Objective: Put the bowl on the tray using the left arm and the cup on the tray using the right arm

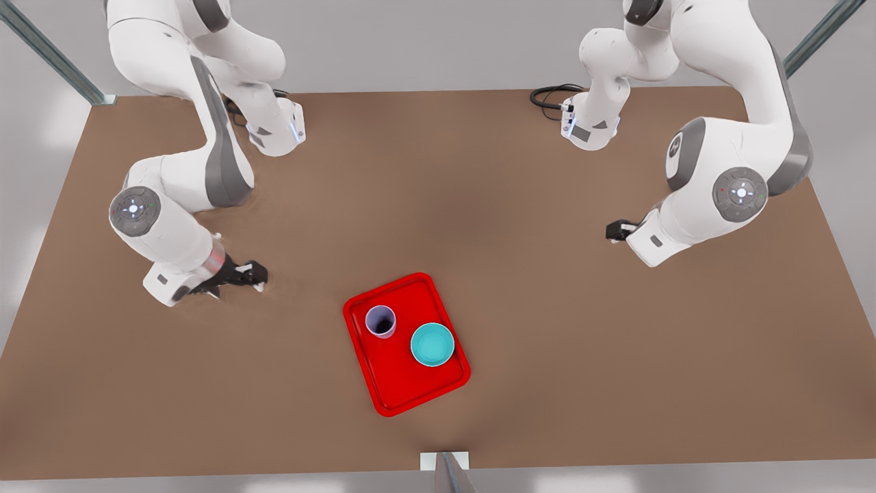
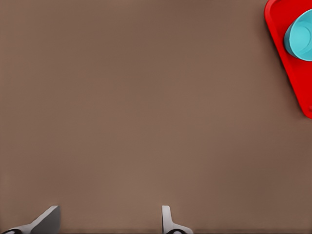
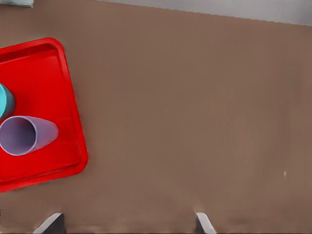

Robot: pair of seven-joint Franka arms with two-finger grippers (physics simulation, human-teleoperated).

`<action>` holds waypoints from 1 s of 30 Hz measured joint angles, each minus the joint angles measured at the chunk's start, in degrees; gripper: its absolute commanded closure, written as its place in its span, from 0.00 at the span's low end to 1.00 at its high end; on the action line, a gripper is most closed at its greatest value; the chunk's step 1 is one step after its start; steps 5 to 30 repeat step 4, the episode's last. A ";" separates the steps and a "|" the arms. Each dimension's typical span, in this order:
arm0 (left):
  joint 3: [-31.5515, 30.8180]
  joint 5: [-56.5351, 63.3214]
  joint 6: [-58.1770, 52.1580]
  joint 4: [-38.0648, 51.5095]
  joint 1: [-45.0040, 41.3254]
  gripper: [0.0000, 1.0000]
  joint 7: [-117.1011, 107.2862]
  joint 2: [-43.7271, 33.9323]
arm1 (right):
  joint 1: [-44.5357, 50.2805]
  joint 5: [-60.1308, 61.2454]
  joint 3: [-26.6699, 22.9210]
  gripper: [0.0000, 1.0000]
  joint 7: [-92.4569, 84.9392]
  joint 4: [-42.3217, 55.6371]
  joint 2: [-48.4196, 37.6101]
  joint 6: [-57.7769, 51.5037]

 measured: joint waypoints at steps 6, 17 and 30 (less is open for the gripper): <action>0.00 0.06 0.10 0.01 0.00 0.00 0.00 0.36 | -1.42 0.04 -2.90 0.00 -0.59 -0.86 -5.97 -8.53; 0.00 0.06 0.10 0.01 0.00 0.00 0.00 0.36 | -1.42 0.04 -2.90 0.00 -0.59 -0.86 -5.97 -8.53; 0.00 0.06 0.10 0.01 0.00 0.00 0.00 0.36 | -1.42 0.04 -2.90 0.00 -0.59 -0.86 -5.97 -8.53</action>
